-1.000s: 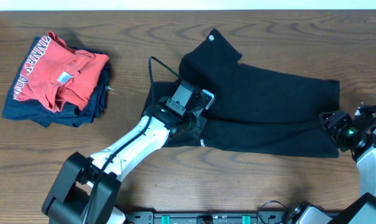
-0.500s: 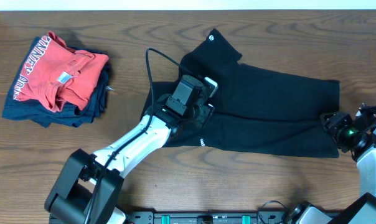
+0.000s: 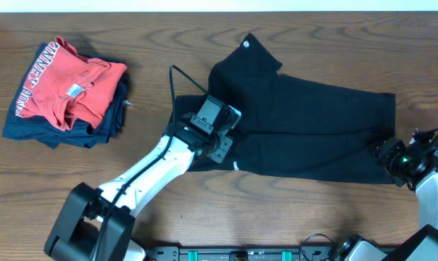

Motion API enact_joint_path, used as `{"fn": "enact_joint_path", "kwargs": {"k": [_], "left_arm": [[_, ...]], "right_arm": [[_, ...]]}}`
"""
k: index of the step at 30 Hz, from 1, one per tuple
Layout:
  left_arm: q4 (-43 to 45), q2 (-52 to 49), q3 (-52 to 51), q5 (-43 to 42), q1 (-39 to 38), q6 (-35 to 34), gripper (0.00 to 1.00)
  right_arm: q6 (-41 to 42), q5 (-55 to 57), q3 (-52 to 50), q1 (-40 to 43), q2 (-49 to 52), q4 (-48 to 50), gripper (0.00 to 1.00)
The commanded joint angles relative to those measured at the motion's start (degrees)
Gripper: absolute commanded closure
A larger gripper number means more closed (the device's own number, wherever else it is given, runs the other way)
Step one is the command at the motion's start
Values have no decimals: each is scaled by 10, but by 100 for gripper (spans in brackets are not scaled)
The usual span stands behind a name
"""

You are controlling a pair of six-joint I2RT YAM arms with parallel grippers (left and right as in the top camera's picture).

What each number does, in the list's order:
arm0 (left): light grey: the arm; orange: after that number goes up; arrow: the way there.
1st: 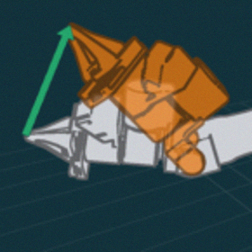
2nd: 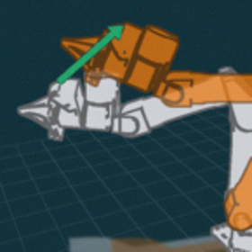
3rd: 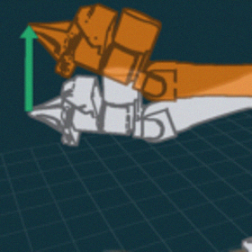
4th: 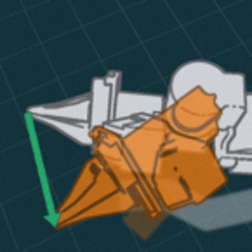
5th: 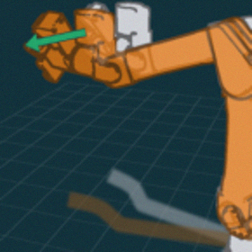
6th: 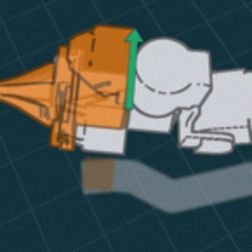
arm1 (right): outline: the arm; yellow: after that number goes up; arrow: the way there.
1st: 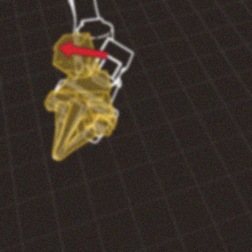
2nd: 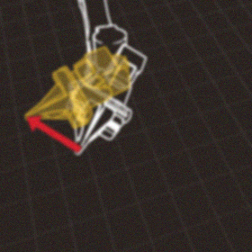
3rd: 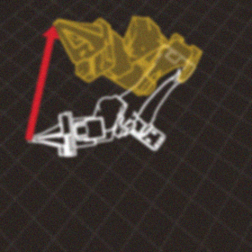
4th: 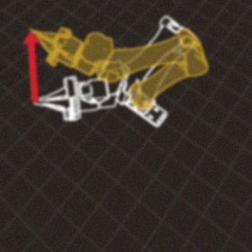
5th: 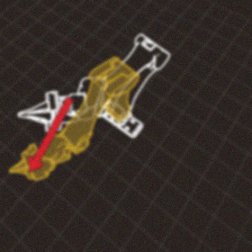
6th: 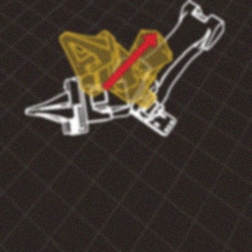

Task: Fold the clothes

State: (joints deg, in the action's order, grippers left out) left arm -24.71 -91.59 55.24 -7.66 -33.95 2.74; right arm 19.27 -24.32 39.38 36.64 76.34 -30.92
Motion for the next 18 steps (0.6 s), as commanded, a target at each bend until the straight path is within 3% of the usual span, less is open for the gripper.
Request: {"fn": "enact_joint_path", "kwargs": {"k": [1,10,14,16,18], "left_arm": [[7,-5,-3,-40,1,-2,57],[84,-75,-3,-114,1,-2,50],[97,-92,-3,-114,1,-2,39],[104,-93,-3,-114,1,-2,39],[114,-93,-3,-111,1,-2,52]], "right_arm": [[-20,10,3,-3,-4,-2,46],[-20,10,3,-3,-4,7,43],[-20,10,3,-3,-4,11,43],[-20,10,3,-3,-4,14,43],[-20,10,3,-3,-4,16,43]]}}
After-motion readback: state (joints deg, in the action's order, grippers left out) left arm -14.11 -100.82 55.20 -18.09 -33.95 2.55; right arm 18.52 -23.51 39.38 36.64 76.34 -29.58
